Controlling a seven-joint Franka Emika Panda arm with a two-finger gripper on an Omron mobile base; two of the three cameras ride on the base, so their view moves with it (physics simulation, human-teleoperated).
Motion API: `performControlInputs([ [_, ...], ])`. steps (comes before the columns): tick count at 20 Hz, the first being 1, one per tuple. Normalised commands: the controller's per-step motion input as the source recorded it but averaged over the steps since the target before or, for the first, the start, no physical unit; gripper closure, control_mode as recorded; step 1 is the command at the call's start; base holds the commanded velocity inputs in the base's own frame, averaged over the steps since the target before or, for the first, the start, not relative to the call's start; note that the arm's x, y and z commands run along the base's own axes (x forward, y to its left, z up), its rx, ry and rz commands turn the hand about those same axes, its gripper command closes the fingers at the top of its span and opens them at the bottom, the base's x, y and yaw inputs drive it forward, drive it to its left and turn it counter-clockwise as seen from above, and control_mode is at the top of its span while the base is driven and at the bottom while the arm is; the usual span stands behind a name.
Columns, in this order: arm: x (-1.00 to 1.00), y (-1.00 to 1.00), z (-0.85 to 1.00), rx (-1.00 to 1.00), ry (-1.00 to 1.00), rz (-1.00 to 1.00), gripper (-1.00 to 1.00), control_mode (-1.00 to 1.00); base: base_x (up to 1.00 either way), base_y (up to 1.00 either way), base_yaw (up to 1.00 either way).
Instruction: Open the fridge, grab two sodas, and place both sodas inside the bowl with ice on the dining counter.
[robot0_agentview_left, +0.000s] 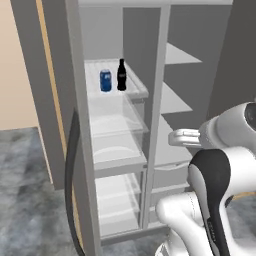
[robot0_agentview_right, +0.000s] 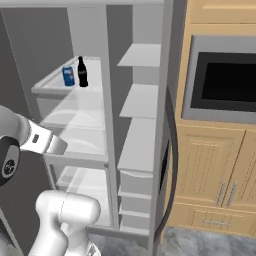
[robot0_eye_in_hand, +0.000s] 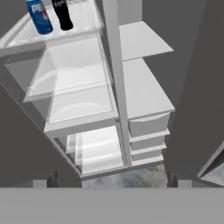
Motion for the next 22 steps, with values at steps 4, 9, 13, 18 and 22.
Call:
performControlInputs([
  [4,0.00,0.00,0.00,0.00,0.00,0.00,-1.00,1.00,0.57,0.20,0.01],
  [9,0.00,0.00,0.00,0.00,0.00,0.00,-1.00,1.00,0.54,0.34,0.04],
  [13,0.00,0.00,0.00,0.00,0.00,0.00,-1.00,1.00,0.65,0.34,0.05],
  [18,0.00,0.00,0.00,0.00,0.00,0.00,-1.00,1.00,0.61,0.33,0.05],
  [22,0.01,0.18,0.00,0.00,-0.14,0.10,-1.00,-1.00,0.20,0.19,0.04],
])
